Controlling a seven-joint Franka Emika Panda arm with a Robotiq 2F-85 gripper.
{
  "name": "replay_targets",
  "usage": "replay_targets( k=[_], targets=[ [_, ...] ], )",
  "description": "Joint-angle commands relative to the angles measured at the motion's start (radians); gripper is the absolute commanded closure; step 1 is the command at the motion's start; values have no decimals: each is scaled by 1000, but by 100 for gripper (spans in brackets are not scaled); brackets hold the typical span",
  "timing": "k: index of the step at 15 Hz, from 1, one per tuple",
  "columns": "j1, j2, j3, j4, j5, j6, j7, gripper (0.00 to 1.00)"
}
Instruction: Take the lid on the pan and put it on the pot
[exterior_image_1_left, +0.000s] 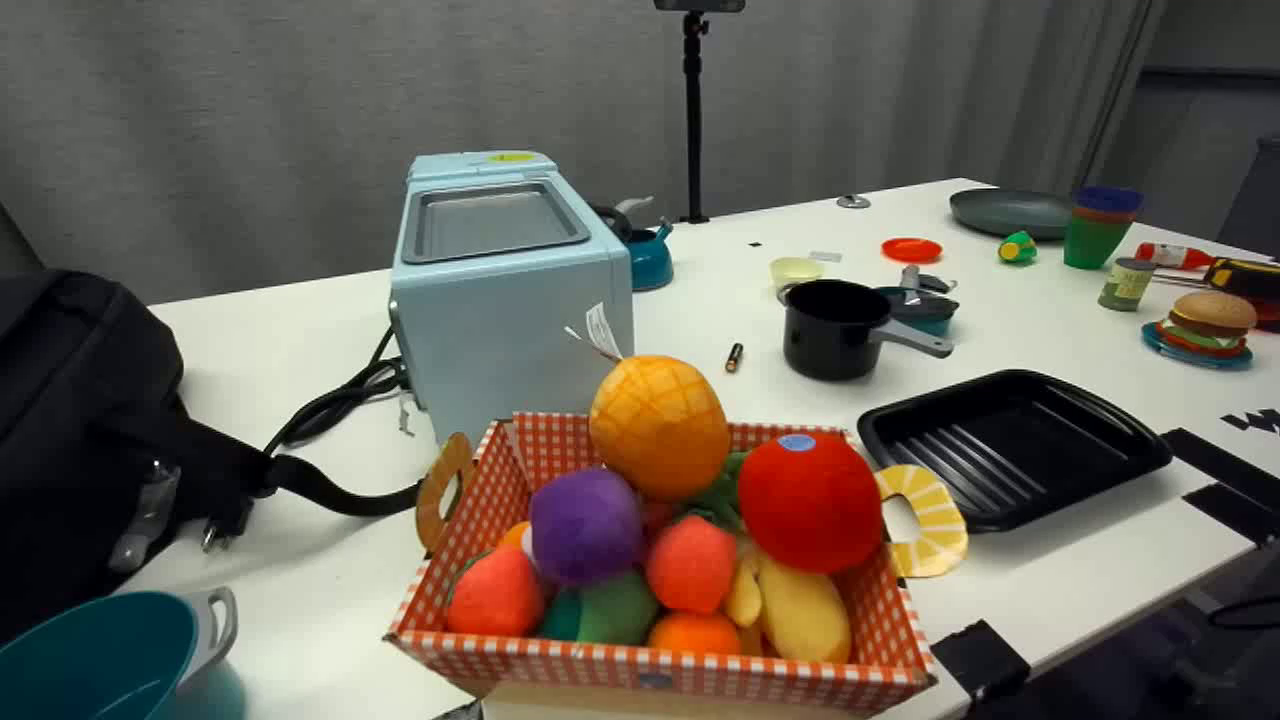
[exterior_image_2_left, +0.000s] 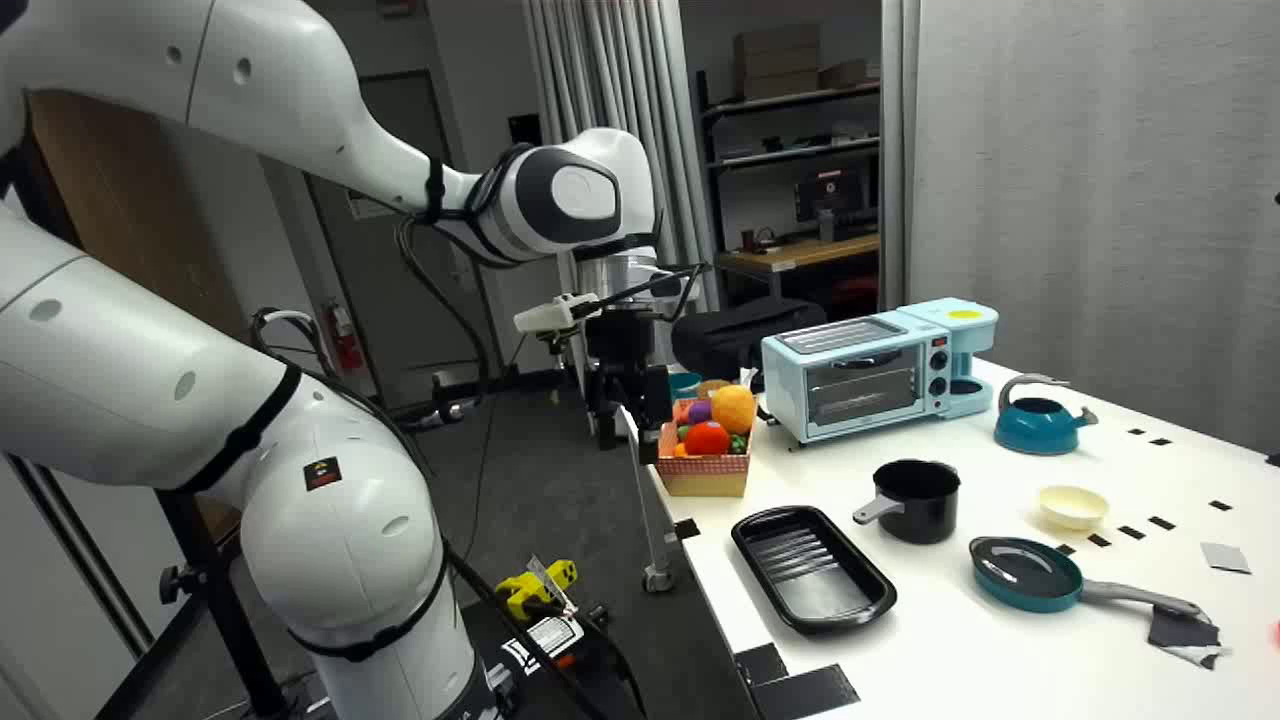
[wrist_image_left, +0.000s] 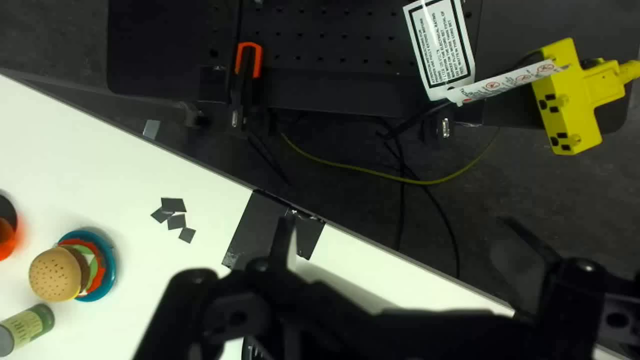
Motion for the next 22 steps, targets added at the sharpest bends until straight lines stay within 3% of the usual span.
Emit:
replay_targets(
  k=[1,16,17,22],
  targets=[
    [15,4,-14,2,-8,-3,8,0],
    [17,6,-17,3,1,-6,9,0],
    [-47,-55,-111,75,-69,-126,-97,0],
    [-131,-6,-284,260,-119,-246,-208,0]
  ],
)
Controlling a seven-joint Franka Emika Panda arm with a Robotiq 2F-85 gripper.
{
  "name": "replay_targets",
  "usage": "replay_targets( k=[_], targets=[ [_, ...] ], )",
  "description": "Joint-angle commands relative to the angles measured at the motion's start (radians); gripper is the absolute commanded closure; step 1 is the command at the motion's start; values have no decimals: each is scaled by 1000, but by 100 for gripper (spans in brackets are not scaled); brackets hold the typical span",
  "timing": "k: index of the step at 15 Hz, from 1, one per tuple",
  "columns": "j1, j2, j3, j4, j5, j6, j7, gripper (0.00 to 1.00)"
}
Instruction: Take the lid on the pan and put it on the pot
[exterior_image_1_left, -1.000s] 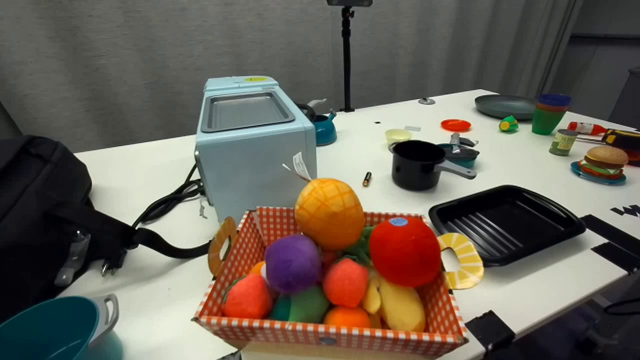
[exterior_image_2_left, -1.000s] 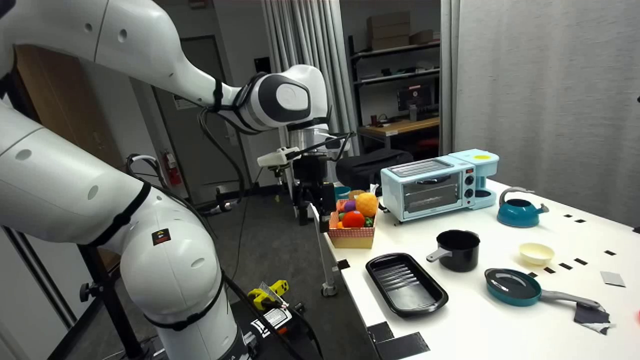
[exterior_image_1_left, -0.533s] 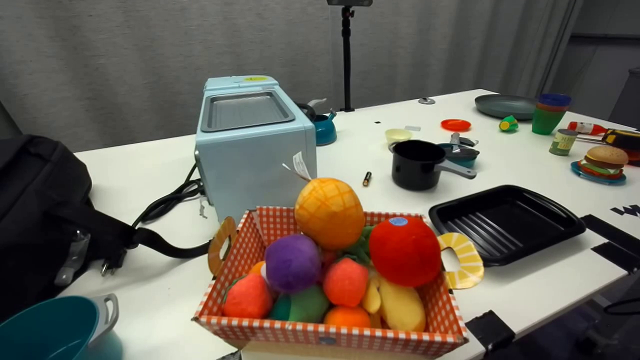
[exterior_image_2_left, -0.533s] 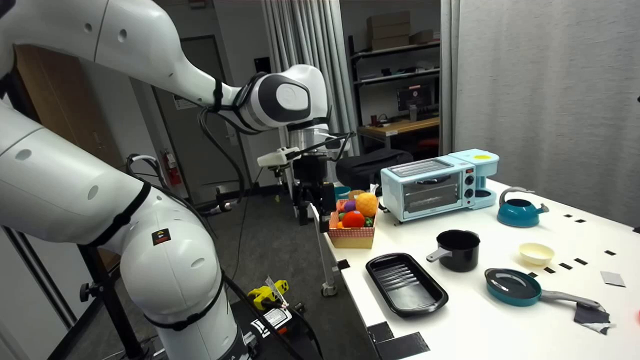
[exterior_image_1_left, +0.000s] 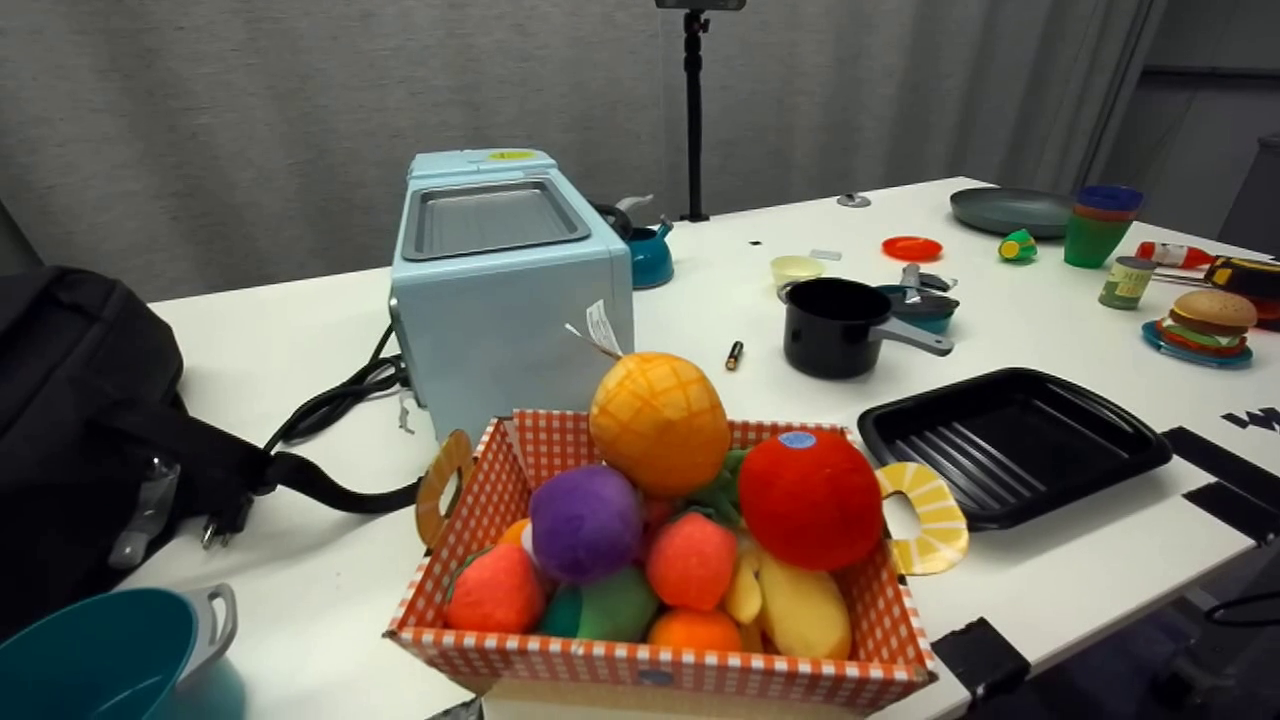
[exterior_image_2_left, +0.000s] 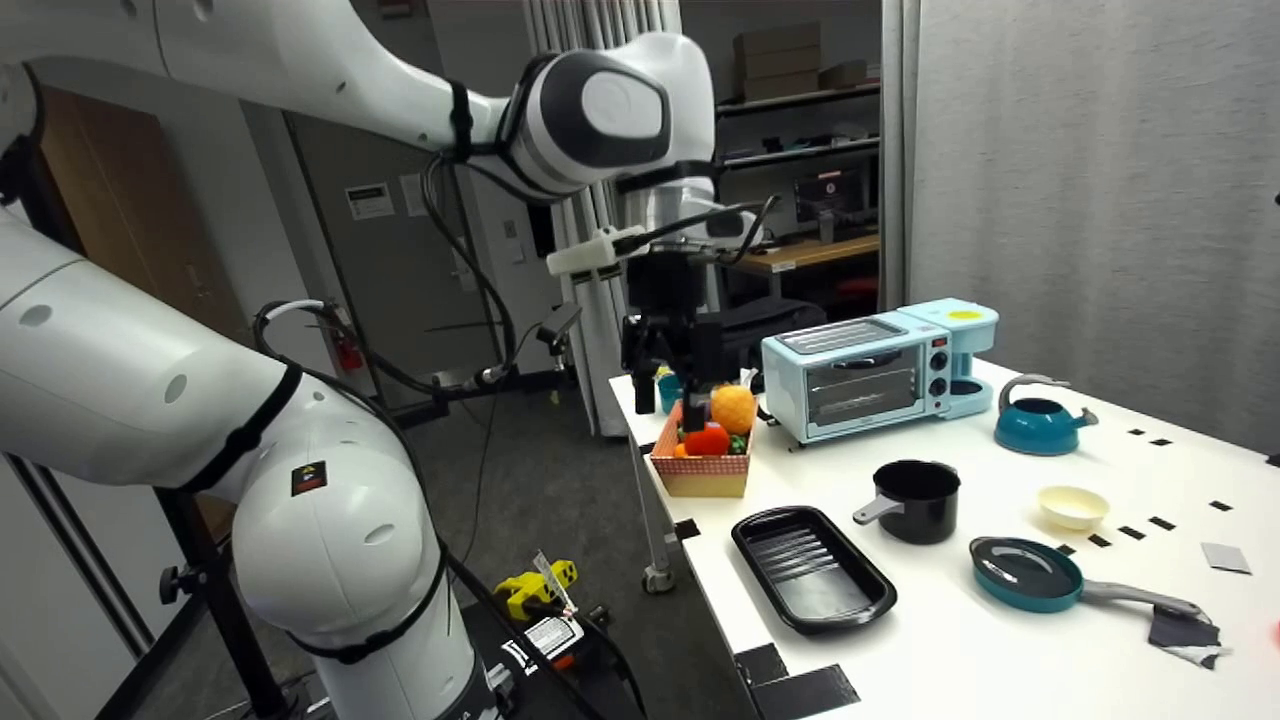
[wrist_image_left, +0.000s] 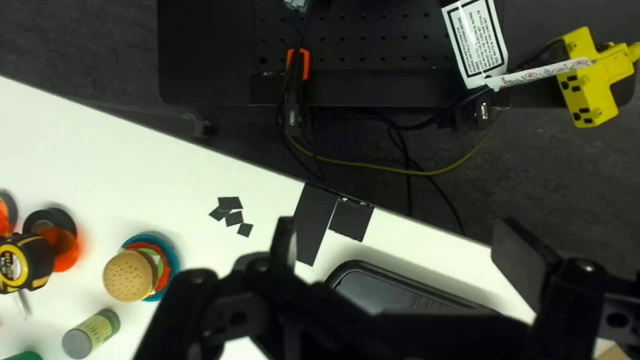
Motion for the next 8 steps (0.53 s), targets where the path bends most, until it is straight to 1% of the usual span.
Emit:
replay_targets(
  k=[1,2,3,5,8],
  targets=[
    [-77,33,-119,174,-25,-121,-106,0],
    [-99,49,-151,225,-23,-134,-110,0],
    [-72,9,-106,124,-12,-73,-76,0],
    [-103,22,-148,188,-12,-100,-101,0],
    [-105,35,-150,203,-12,-105,-103,0]
  ],
)
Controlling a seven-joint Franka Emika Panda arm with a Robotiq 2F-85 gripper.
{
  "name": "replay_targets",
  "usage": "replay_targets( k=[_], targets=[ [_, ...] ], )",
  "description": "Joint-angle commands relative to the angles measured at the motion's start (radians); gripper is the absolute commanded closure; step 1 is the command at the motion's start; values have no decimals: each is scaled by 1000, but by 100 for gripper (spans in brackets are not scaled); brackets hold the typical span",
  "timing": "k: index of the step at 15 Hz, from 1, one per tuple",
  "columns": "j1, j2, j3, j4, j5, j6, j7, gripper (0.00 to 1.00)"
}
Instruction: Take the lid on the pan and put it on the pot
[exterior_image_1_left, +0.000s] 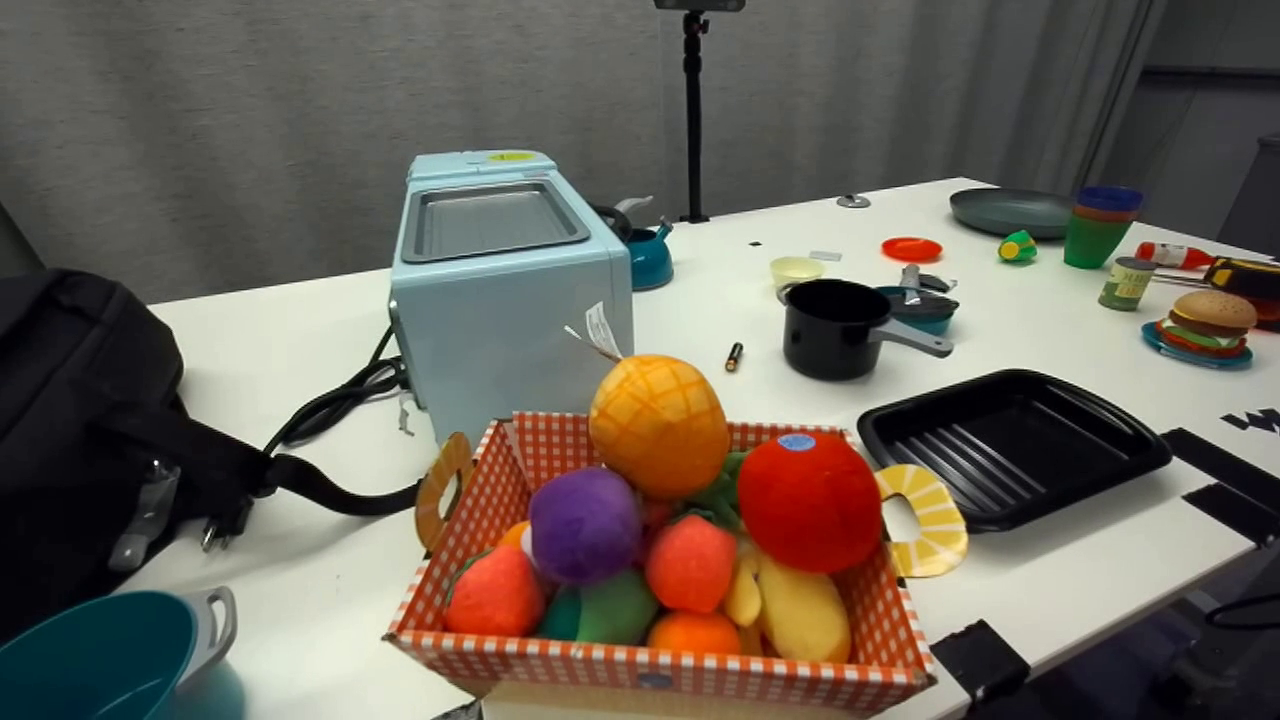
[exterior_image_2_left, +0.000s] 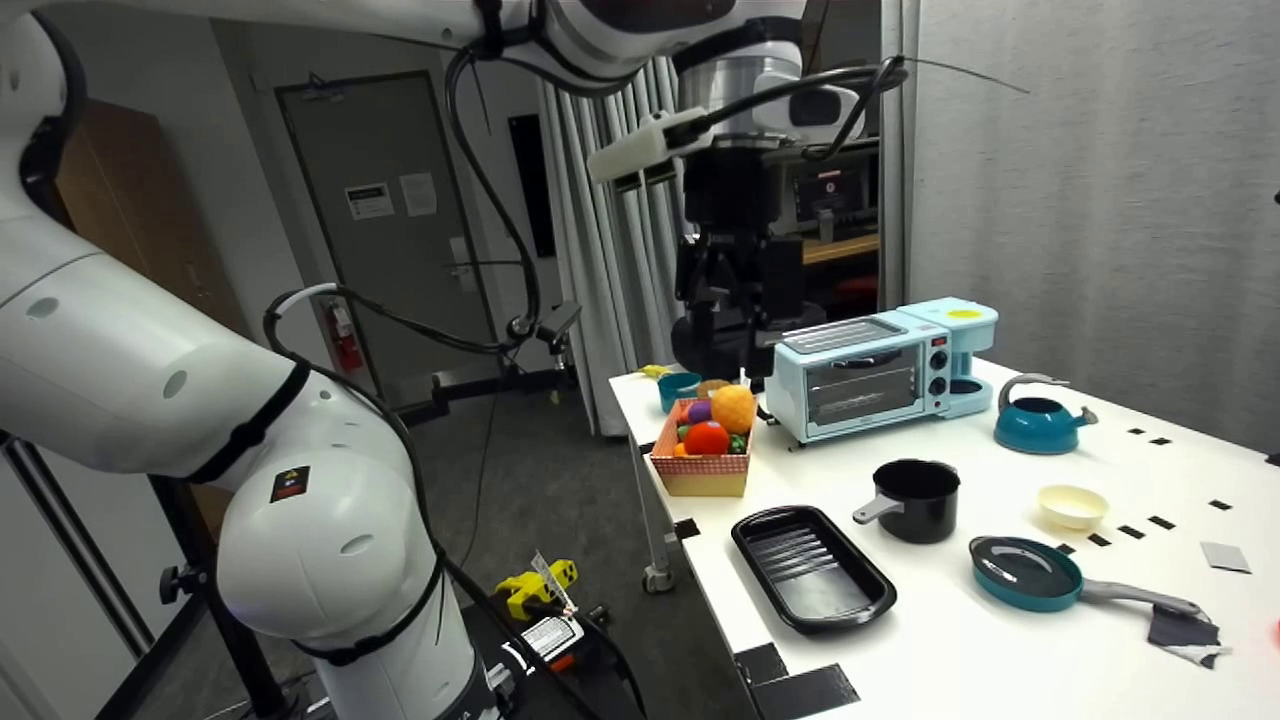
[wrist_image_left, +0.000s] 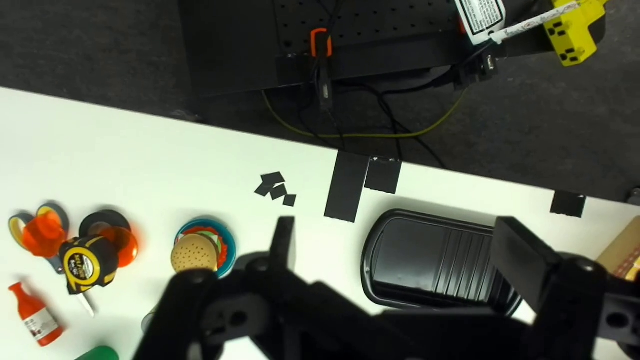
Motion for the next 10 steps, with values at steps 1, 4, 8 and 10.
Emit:
replay_targets(
  k=[1,4,8,10],
  targets=[
    [-8,5,8,2,3,-1,-4,0],
    [-8,10,9,2,3,-1,-4,0],
    [-9,101,13,43,43,75,60,0],
    [-10,176,17,78,75,146,111,0]
  ],
)
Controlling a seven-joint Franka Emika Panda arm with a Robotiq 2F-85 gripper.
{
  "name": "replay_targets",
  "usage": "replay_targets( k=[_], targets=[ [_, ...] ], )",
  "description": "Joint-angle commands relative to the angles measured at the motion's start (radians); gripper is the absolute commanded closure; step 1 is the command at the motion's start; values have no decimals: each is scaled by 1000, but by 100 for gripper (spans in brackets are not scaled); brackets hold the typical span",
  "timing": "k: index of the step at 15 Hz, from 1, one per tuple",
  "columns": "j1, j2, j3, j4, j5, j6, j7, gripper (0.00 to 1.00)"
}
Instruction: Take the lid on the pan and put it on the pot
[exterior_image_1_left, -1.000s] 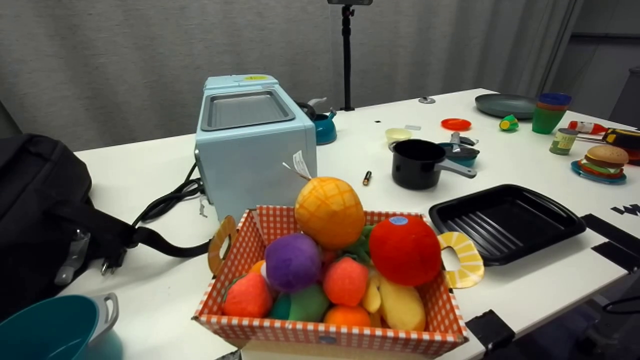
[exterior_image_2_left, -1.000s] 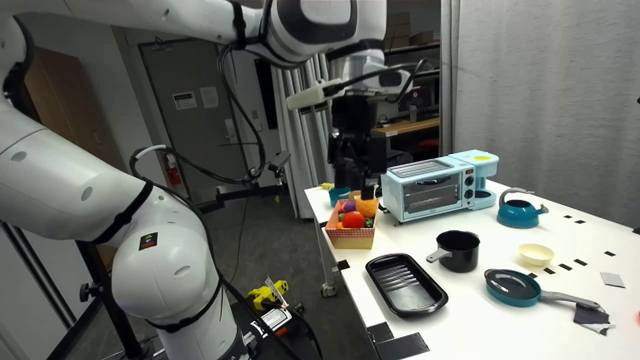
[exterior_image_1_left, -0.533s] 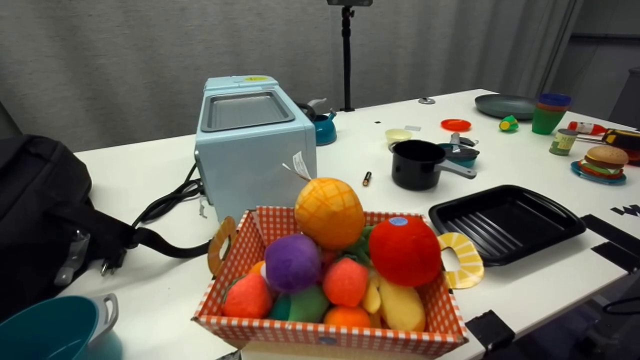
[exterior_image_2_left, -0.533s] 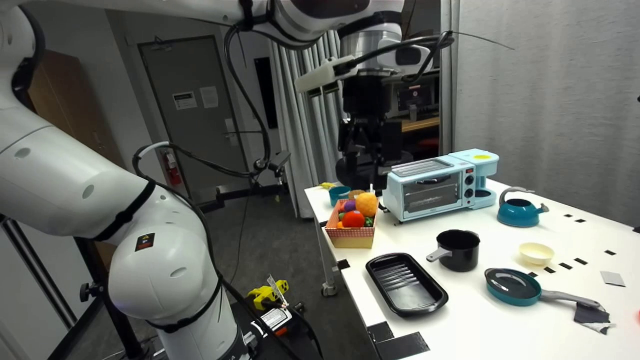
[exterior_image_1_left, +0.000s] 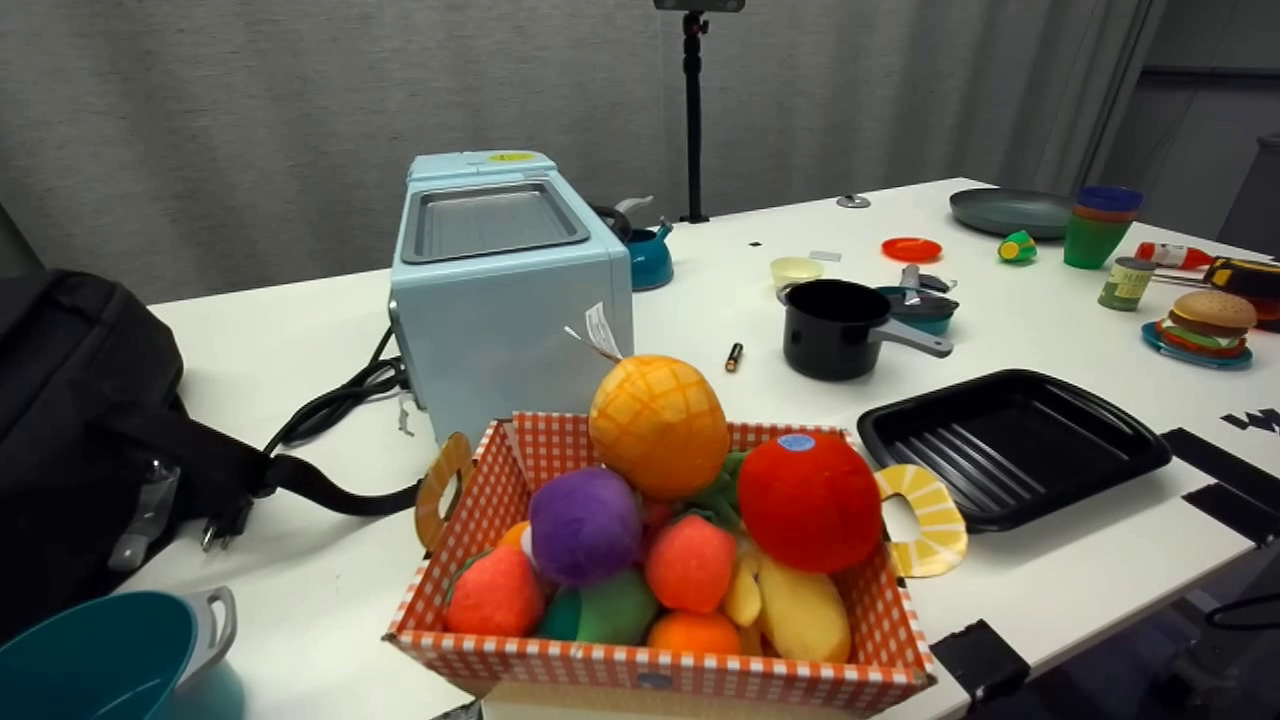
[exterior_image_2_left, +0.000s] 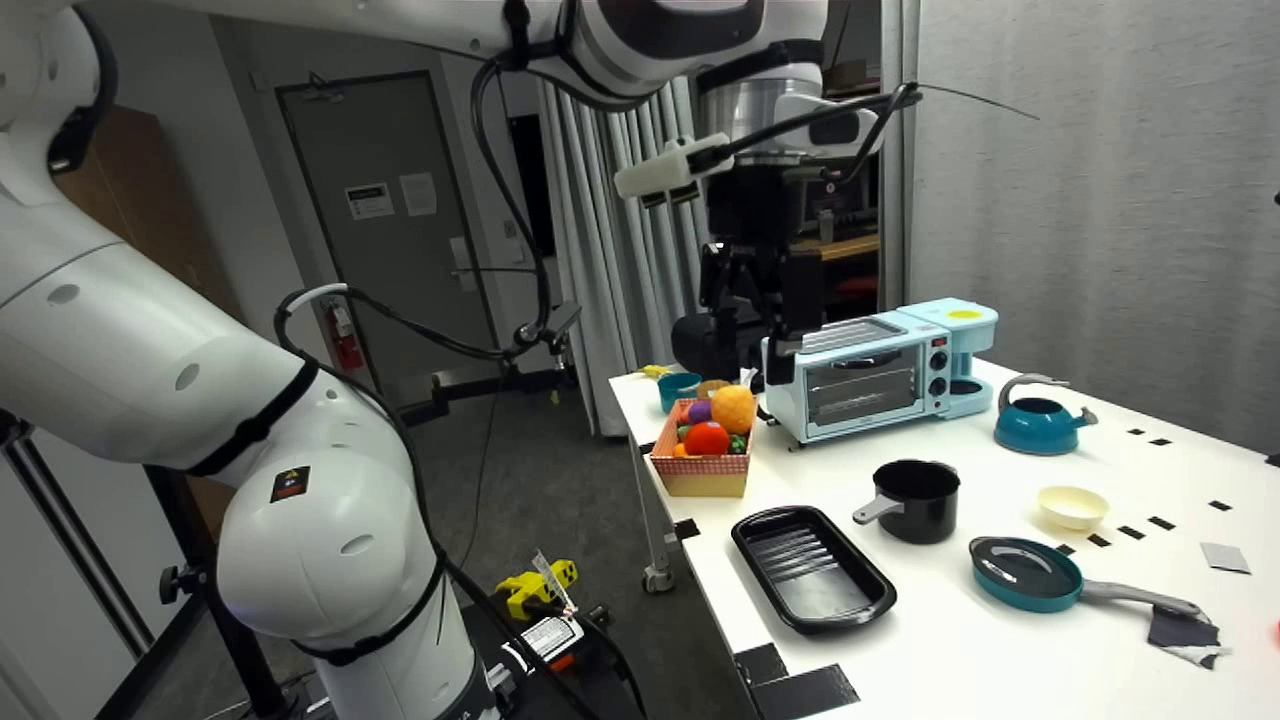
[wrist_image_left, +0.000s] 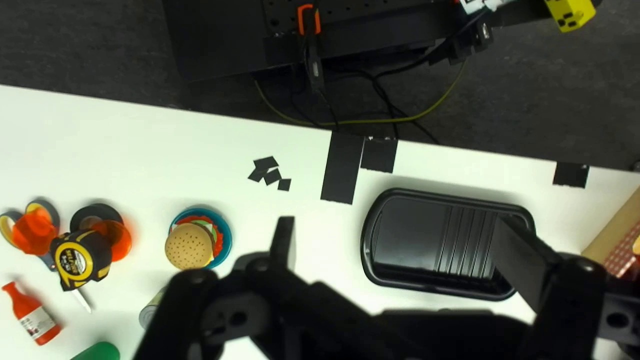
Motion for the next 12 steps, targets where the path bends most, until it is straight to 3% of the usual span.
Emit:
replay_targets(
  k=[1,7,12],
  targets=[
    [-11,153,16,89,64,104,86,0],
    [-11,430,41,283,131,261,253,0],
    [-20,637,25,506,118,257,379,0]
  ],
)
